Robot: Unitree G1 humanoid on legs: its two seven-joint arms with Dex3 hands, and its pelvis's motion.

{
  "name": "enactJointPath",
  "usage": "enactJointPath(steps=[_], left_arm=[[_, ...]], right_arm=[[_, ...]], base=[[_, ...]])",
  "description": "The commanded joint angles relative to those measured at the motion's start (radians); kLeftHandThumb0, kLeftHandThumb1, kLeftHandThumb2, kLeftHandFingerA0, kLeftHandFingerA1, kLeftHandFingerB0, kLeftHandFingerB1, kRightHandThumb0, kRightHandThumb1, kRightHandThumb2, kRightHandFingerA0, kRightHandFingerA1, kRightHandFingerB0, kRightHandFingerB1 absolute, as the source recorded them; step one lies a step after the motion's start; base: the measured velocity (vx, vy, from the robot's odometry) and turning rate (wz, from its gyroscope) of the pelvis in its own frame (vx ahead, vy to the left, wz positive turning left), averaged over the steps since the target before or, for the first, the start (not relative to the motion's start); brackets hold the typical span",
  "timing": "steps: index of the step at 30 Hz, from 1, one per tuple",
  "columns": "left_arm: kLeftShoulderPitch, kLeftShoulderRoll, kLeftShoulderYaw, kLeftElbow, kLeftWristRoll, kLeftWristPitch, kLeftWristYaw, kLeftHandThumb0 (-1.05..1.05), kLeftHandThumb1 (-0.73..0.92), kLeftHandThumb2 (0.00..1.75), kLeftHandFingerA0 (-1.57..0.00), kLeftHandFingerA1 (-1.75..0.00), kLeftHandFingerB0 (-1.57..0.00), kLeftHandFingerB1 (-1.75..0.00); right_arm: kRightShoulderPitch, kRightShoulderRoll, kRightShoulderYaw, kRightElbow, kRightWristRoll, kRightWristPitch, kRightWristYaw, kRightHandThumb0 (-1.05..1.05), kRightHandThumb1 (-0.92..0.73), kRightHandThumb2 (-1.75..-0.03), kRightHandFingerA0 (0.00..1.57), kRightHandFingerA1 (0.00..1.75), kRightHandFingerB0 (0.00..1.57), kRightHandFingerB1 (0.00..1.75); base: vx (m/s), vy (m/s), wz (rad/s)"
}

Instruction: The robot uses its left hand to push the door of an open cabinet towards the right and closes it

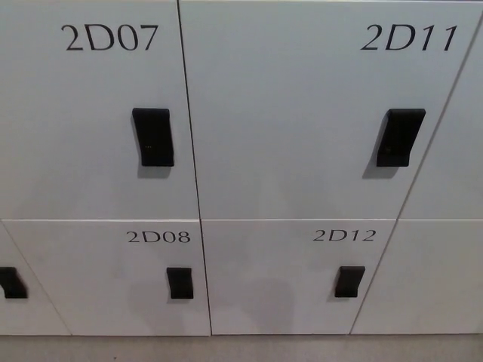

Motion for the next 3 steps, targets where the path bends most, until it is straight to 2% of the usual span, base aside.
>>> enactJointPath(steps=[1,3], left_arm=[[-0.004,0.0,0.016,0.034,-0.051,-0.042,-0.006,-0.63,0.91,0.67,-0.3,-0.32,-0.23,-0.3],[-0.006,0.0,0.015,0.036,-0.051,-0.04,-0.007,-0.63,0.91,0.67,-0.3,-0.32,-0.23,-0.3]], right_arm=[[0.001,-0.016,-0.005,0.0,0.0,0.004,-0.005,-0.55,-0.89,-0.66,0.25,0.33,0.21,0.3],[-0.001,-0.015,-0.005,0.001,-0.001,0.007,-0.006,-0.55,-0.89,-0.66,0.25,0.33,0.21,0.3]], base=[[0.0,0.0,0.0],[0.0,0.0,0.0]])
